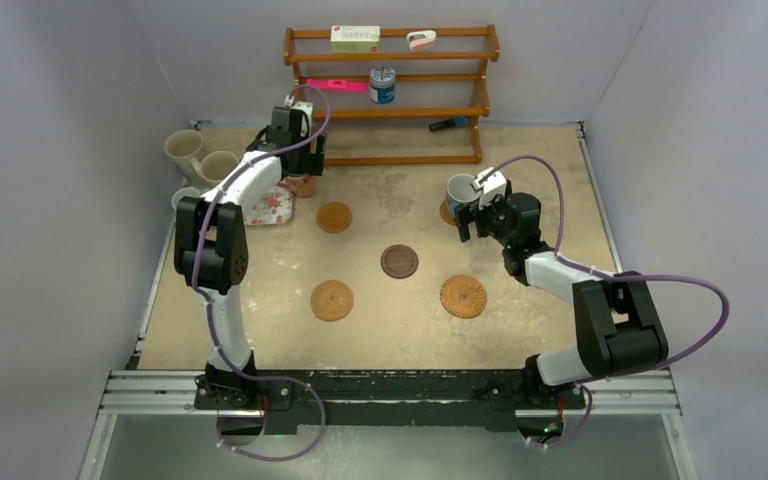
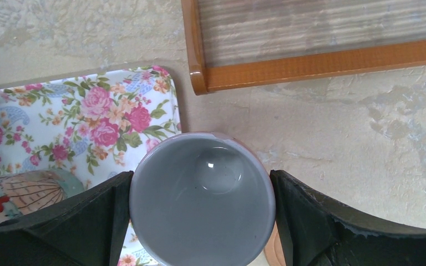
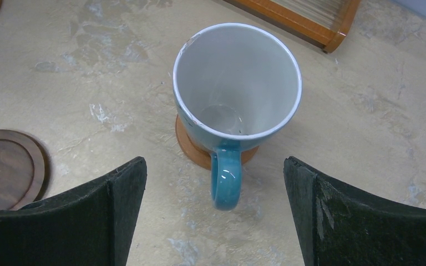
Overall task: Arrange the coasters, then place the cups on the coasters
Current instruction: Place the cup at the center of the board.
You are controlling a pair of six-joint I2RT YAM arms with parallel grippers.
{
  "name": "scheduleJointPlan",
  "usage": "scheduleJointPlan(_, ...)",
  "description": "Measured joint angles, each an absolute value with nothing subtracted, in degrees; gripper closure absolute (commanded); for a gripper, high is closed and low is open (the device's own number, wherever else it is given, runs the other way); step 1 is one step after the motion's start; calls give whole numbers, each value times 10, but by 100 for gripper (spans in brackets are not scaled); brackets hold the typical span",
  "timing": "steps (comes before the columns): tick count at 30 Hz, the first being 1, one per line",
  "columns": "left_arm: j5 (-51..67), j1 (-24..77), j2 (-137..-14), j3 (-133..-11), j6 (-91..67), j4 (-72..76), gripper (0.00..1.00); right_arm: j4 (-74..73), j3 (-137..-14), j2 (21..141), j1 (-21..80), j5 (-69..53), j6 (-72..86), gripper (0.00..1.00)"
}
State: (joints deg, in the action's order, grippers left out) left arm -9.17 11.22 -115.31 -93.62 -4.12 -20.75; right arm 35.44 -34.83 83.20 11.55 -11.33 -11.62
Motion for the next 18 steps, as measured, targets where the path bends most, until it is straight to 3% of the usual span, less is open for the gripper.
scheduleJointPlan(12,-65,114,-1164,-936,-54,-207,99,354,-348,832,116,-113,-116,6)
scheduleJointPlan(18,-62,114,-1164,-936,-54,-207,84,354,-348,832,116,-113,-116,6)
